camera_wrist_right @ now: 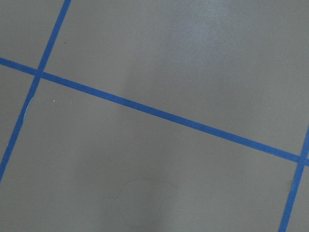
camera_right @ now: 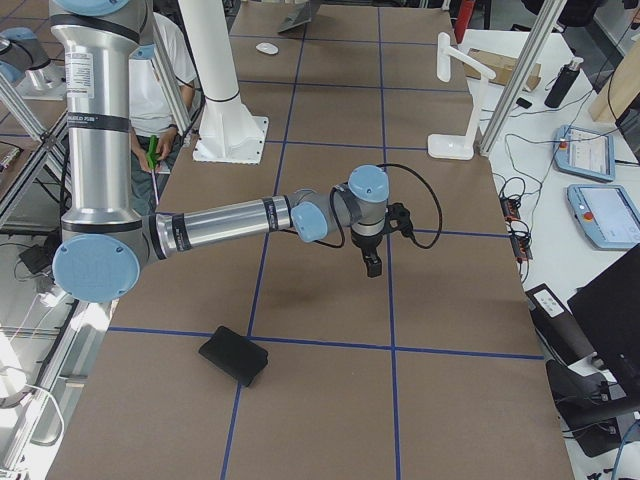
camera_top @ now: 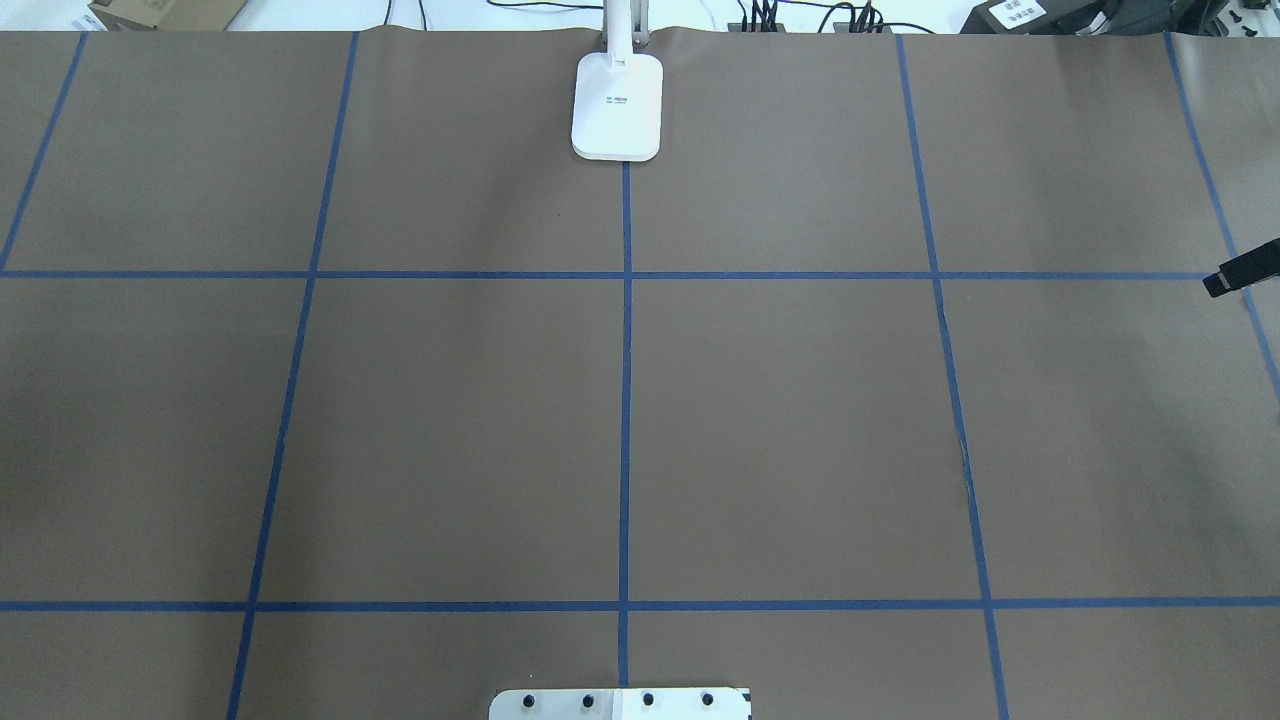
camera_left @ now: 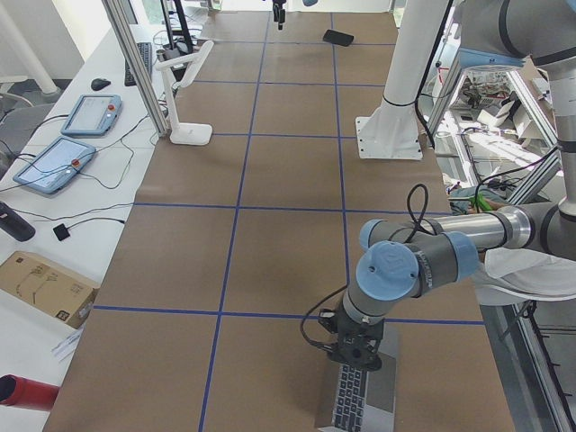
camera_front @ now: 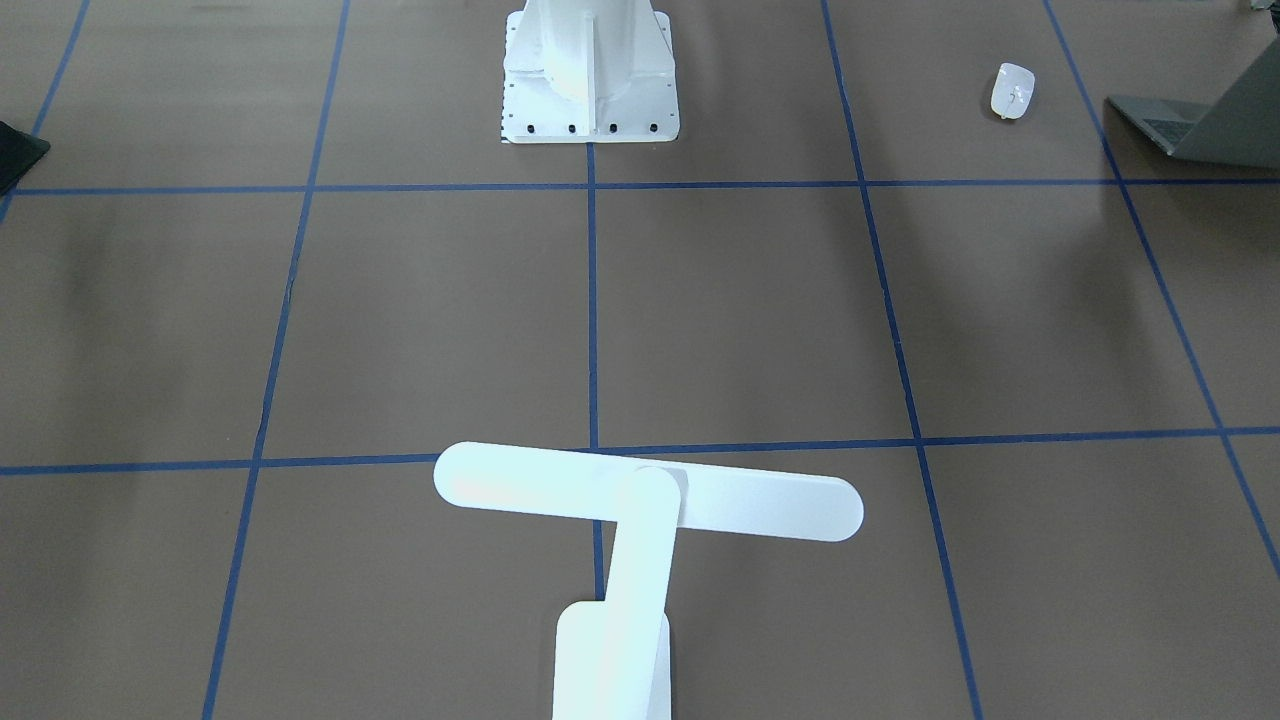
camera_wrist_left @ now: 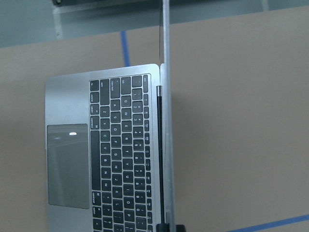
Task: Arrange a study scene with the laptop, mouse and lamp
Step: 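Carry the open silver laptop with the left gripper toward the table, then swing the held laptop with the left gripper toward the white lamp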
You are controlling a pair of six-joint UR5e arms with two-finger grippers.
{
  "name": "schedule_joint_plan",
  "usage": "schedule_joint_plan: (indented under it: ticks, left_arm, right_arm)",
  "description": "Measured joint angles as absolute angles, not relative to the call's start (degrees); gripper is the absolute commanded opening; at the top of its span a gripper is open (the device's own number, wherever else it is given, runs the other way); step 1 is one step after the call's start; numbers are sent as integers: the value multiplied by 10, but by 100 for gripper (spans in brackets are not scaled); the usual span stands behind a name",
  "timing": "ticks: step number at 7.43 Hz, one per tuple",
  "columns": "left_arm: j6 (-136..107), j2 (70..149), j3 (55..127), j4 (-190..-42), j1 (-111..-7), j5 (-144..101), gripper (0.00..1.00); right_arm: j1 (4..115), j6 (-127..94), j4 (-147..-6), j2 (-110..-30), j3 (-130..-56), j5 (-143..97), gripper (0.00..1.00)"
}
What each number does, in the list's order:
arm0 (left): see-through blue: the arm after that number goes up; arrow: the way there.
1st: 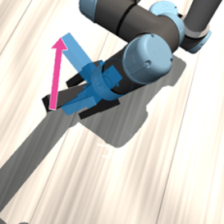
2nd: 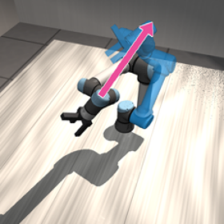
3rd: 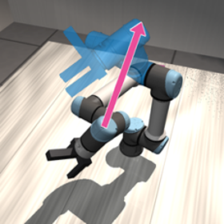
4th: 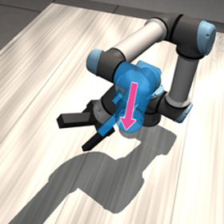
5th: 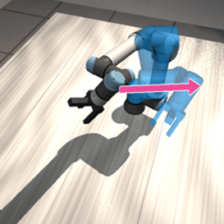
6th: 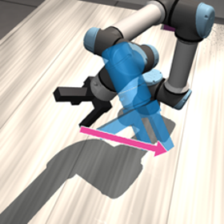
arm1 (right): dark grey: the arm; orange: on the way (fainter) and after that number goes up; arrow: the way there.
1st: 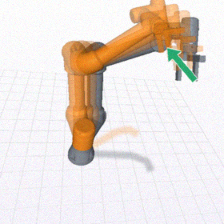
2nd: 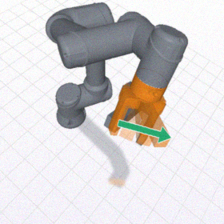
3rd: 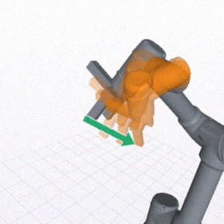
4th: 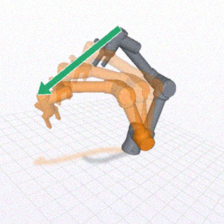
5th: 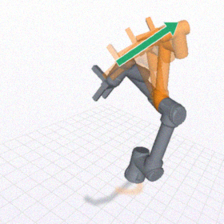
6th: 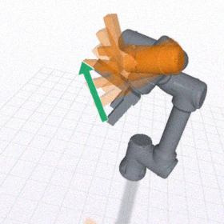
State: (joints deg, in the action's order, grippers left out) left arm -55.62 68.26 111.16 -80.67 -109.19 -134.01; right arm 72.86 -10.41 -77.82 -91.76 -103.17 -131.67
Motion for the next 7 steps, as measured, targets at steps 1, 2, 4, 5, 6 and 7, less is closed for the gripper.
schedule_joint_plan:
  ticks: [1,2,4,5,6,7]
  left_arm:
    - [-591,727,1106,-806,-1056,-1358,0]
    - [-637,773,1103,-805,-1019,-1368,0]
    - [-743,875,1108,-801,-938,-1376,0]
    - [-806,922,1120,-794,-892,-1376,0]
    - [-872,973,1136,-773,-844,-1374,0]
    - [-933,1031,1146,-744,-802,-1372,0]
  right_arm:
    - [729,-104,-778,-921,-1031,-1315,100]
    - [729,-104,-779,-925,-1029,-1314,100]
    - [728,-104,-779,-930,-1016,-1315,100]
    - [727,-104,-779,-929,-1008,-1316,100]
    - [726,-103,-778,-926,-1004,-1315,100]
    - [726,-103,-778,-923,-1002,-1313,100]
